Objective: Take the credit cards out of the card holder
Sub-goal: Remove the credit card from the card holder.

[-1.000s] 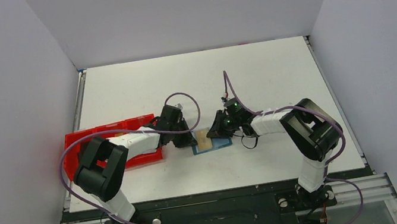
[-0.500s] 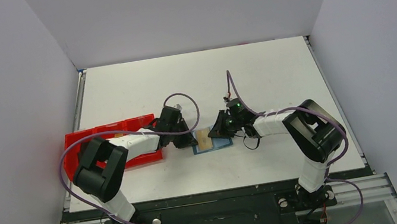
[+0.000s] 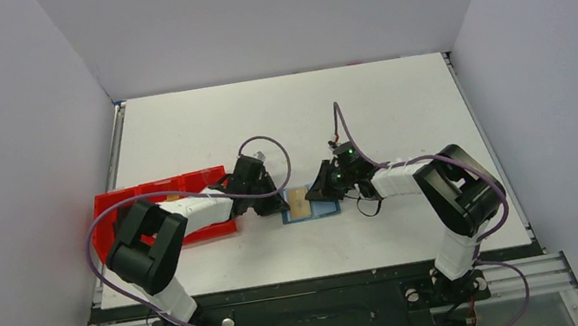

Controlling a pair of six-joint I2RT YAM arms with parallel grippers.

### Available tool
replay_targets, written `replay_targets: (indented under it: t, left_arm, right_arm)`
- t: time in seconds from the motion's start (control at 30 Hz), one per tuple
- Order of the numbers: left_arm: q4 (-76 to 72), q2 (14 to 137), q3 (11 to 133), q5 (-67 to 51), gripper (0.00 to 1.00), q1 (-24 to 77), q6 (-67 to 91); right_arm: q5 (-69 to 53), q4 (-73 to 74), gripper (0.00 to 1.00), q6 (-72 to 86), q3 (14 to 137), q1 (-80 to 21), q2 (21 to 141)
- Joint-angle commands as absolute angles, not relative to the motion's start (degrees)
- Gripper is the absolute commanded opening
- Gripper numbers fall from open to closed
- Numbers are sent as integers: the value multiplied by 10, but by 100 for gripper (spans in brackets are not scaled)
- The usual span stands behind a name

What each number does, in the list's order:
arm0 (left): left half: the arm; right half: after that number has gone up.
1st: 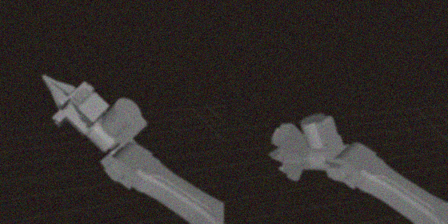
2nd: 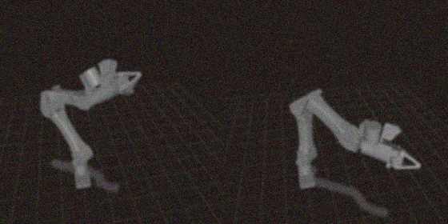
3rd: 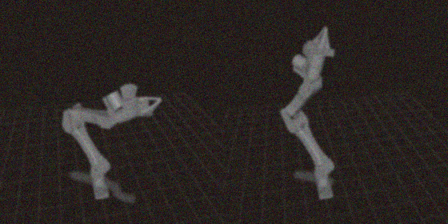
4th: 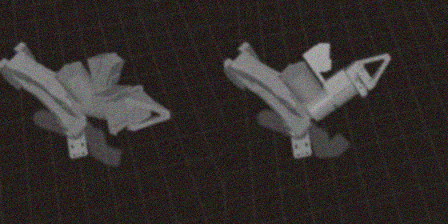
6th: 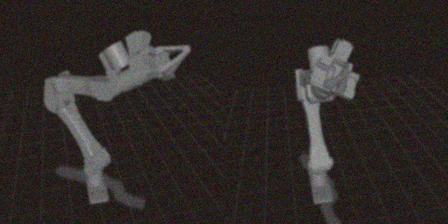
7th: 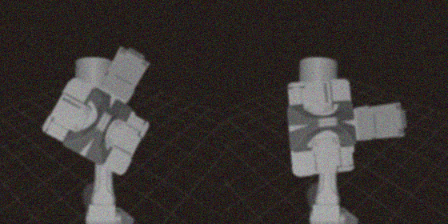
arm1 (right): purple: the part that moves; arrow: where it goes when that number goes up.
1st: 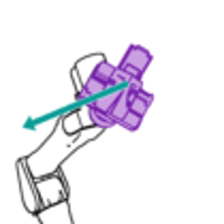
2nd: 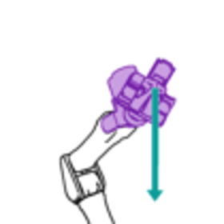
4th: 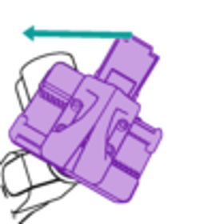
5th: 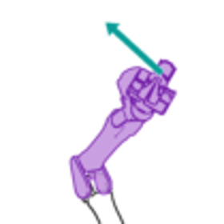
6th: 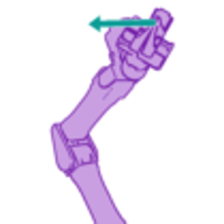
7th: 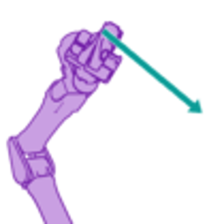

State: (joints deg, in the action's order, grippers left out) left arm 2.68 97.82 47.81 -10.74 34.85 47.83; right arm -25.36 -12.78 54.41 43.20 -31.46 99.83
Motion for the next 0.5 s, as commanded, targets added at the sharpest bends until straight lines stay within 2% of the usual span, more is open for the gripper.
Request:
replay_targets:
  t: [0.0, 0.27, 0.47]
  left_arm:
    - [72, 1002, 450, -64, 0, 357, 468]
    - [69, 1004, 451, -65, 0, 358, 468]
    - [68, 1005, 452, -63, 0, 358, 471]
  right_arm:
    - [-268, -140, 0, 531, 429, -312, 973]
    - [-288, -158, 15, 536, 421, -315, 973]
    - [-289, -170, 15, 544, 409, -322, 975]
